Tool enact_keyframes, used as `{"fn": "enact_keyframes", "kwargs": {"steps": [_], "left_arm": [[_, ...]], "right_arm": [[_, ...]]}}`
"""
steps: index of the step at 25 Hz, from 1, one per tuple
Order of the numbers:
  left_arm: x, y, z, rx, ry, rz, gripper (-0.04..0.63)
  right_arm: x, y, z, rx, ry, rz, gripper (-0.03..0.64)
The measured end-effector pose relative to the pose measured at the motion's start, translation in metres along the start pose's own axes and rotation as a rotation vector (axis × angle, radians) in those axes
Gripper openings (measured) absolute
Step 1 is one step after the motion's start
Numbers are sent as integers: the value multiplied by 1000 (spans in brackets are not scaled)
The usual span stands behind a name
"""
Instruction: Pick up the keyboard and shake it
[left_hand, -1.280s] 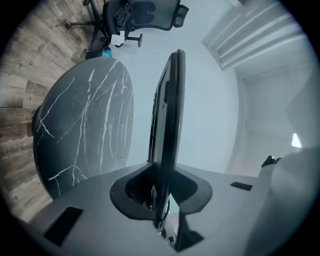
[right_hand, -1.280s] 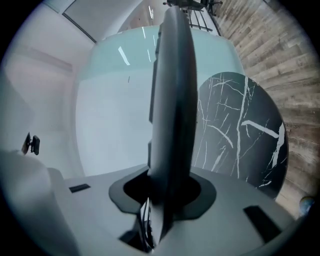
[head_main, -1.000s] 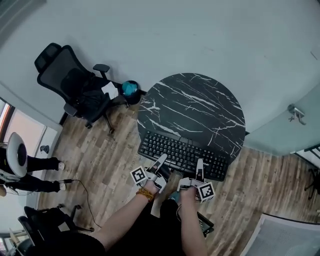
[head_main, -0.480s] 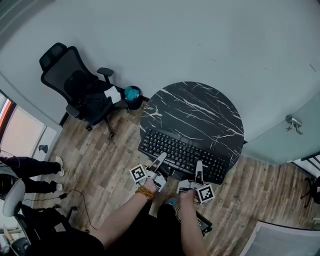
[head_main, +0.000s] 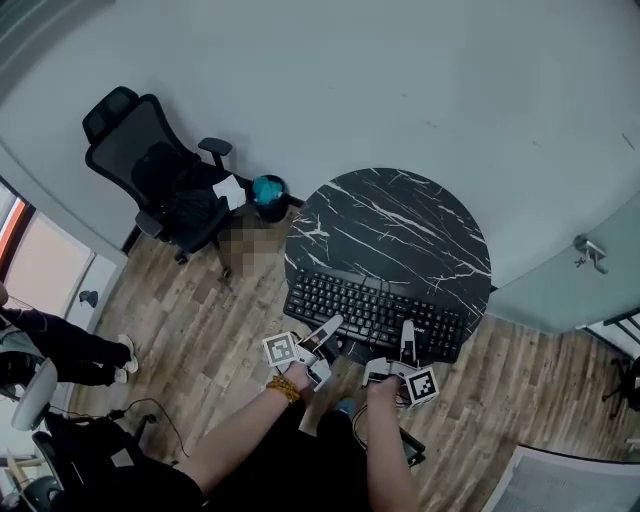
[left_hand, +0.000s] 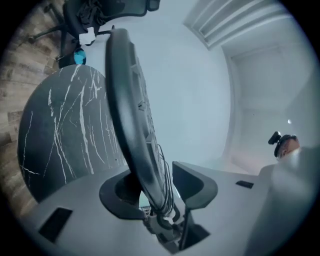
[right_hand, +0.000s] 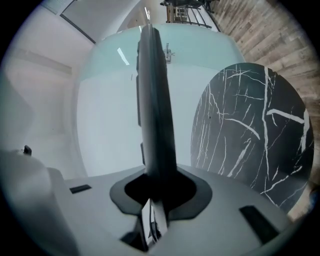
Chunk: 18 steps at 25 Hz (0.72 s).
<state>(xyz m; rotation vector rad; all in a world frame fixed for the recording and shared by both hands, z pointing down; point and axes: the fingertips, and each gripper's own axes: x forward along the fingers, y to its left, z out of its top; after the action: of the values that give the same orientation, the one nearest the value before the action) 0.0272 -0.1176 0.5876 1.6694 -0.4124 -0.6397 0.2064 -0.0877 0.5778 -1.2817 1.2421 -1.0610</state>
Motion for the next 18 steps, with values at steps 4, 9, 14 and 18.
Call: {"fn": "enact_keyframes", "kwargs": {"steps": [4,9,14,18], "left_arm": [[-14,-3,-25,24,167,35,167],[-45,-1,-54,206,455,48,169],[-39,-43,-44,560,499,31,86],[-10,-64,-8,999,369,164,46]], "right_arm": [[6,5,0,-40,25,-3,81],[5,-6,0,12,6,-47,81],[5,-8,5,-13,2,-45,83],[2,-7,8,6,-15,-35,84]]}}
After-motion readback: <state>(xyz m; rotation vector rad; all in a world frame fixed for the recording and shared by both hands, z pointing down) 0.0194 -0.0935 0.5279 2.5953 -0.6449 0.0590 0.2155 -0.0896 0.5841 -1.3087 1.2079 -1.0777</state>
